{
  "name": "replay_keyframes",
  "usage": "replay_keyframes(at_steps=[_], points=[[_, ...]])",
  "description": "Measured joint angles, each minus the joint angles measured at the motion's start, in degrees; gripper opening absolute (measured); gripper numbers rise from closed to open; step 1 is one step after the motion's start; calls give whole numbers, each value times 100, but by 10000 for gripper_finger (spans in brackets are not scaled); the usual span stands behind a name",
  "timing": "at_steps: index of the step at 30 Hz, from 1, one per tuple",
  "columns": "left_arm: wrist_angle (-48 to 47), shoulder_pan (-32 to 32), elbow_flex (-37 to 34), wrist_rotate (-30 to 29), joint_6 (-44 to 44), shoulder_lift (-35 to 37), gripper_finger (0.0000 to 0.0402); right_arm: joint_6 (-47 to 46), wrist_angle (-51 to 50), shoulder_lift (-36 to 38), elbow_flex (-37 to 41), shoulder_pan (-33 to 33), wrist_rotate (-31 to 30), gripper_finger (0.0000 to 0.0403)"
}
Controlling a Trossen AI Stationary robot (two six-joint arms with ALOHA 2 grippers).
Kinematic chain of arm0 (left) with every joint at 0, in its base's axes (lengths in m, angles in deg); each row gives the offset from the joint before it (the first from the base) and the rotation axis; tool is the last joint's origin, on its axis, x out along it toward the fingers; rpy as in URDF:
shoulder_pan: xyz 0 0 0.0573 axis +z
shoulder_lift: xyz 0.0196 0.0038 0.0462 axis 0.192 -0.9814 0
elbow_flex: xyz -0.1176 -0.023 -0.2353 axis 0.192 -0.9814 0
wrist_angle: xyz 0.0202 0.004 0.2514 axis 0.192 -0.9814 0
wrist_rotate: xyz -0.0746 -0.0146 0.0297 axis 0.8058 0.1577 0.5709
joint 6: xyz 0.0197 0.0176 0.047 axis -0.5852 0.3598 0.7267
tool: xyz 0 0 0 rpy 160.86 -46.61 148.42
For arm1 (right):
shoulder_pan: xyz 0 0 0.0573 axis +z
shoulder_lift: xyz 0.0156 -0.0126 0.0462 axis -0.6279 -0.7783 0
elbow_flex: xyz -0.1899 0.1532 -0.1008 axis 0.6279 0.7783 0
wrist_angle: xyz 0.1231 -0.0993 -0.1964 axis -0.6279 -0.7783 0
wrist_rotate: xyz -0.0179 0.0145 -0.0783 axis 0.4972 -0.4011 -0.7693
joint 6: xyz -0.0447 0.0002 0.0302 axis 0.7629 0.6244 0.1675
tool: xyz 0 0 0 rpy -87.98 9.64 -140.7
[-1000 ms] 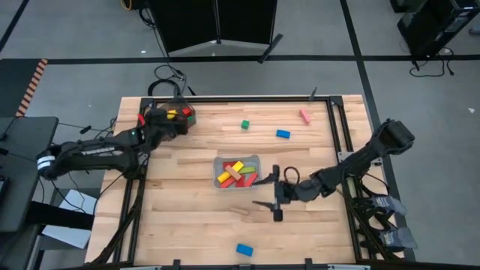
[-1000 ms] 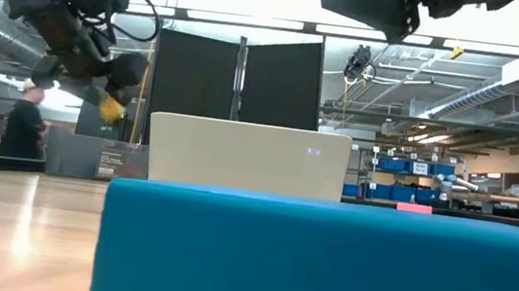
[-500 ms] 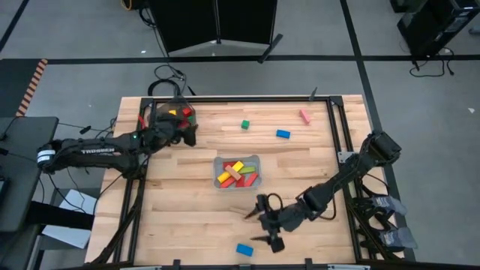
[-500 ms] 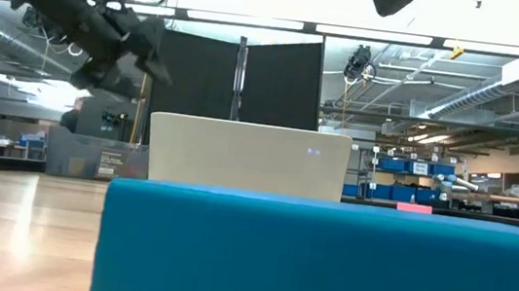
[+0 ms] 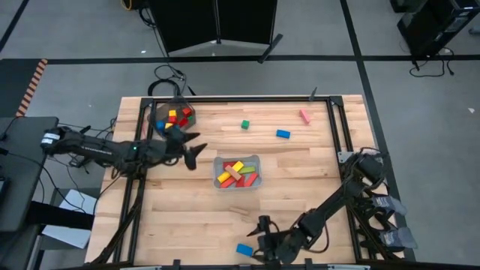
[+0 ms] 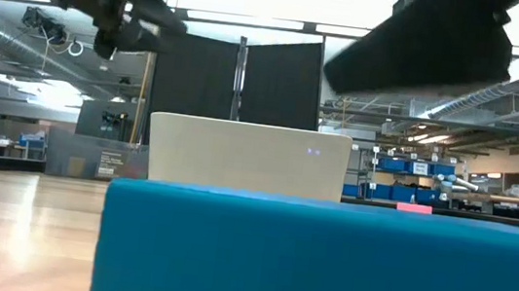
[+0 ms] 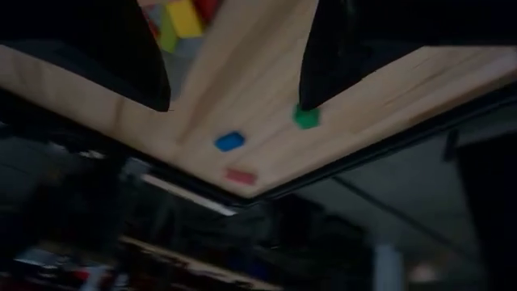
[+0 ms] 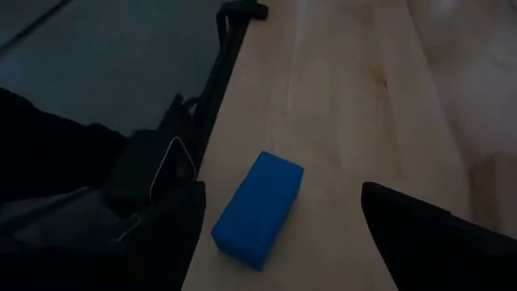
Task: Sort blocks by size
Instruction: Put the bottom blue rectangular block into the gray bin
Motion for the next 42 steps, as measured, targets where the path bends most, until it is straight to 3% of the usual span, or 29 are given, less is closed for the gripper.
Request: replay_keyframes(at_steps=[9, 18, 23, 27, 29, 30, 37, 42], points=[[519, -1216, 1, -74, 922, -208, 259, -458, -22, -789, -540, 135, -269, 343], [1521, -1867, 5, -76, 1015, -1194, 259, -1133, -838, -1332, -1069, 116, -434, 332], [2102, -2150, 59, -57, 1145, -1984, 259, -1260, -855, -1388, -1132, 118, -573, 279], [2063, -2362, 415, -47, 1162, -2591, 259, -1286, -876, -1377, -1132, 110, -614, 195], [2053, -2470, 636, -47, 1214, -2862, 259, -1200, -913, -1338, -1129, 111, -653, 145], [2049, -2523, 763, -48, 1296, -2995, 259, -1124, -938, -1307, -1126, 111, -677, 139], [1642, -2861, 1544, -90, 1582, -3683, 259, -43, -1219, -543, -1119, 75, -1512, 141], [1208, -3004, 1959, -95, 1465, -4219, 259, 356, -2336, 341, -1119, -108, -2567, 141]])
